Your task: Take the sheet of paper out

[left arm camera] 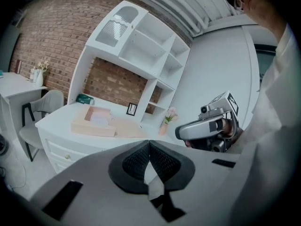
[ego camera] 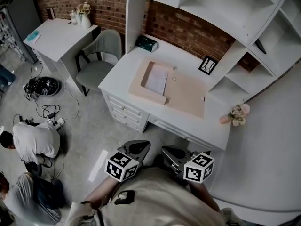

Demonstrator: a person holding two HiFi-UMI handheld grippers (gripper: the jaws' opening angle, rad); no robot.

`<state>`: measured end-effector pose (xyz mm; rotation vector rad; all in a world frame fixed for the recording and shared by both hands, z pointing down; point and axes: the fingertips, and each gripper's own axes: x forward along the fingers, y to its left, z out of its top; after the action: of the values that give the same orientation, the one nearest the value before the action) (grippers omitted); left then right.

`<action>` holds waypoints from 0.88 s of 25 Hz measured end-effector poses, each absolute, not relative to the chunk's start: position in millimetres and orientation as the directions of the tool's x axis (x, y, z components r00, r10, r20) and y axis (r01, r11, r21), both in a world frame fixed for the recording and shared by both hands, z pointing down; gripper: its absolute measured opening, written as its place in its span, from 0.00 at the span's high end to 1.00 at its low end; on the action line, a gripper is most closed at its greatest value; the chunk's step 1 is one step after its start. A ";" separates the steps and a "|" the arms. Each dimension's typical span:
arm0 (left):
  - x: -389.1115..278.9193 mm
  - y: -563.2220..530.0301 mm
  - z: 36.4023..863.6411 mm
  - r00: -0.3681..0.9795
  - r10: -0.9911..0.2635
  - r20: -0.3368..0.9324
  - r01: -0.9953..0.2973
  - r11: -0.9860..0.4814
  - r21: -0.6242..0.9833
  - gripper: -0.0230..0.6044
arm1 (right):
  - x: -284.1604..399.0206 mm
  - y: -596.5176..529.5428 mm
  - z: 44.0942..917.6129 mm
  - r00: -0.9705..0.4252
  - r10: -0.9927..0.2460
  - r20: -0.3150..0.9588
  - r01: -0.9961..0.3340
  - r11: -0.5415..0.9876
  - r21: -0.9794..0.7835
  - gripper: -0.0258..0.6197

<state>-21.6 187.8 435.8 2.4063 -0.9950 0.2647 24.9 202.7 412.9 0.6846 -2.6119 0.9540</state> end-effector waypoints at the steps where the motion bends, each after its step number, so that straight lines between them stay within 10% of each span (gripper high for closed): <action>1: -20.4 186.0 436.0 0.706 -0.604 0.368 -0.708 -0.593 0.384 0.94 | 25.2 200.0 413.2 -0.854 -0.328 0.403 -0.511 0.673 -0.535 0.92; 22: 5.6 131.3 438.9 0.564 -0.690 0.454 -0.825 -0.496 0.271 0.94 | 39.2 122.3 414.8 -0.938 -0.135 0.320 -0.315 0.717 -0.621 0.92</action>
<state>5.6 131.3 438.9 2.3410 -1.2195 0.3957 39.2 122.3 414.8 0.3564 -2.6721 1.0346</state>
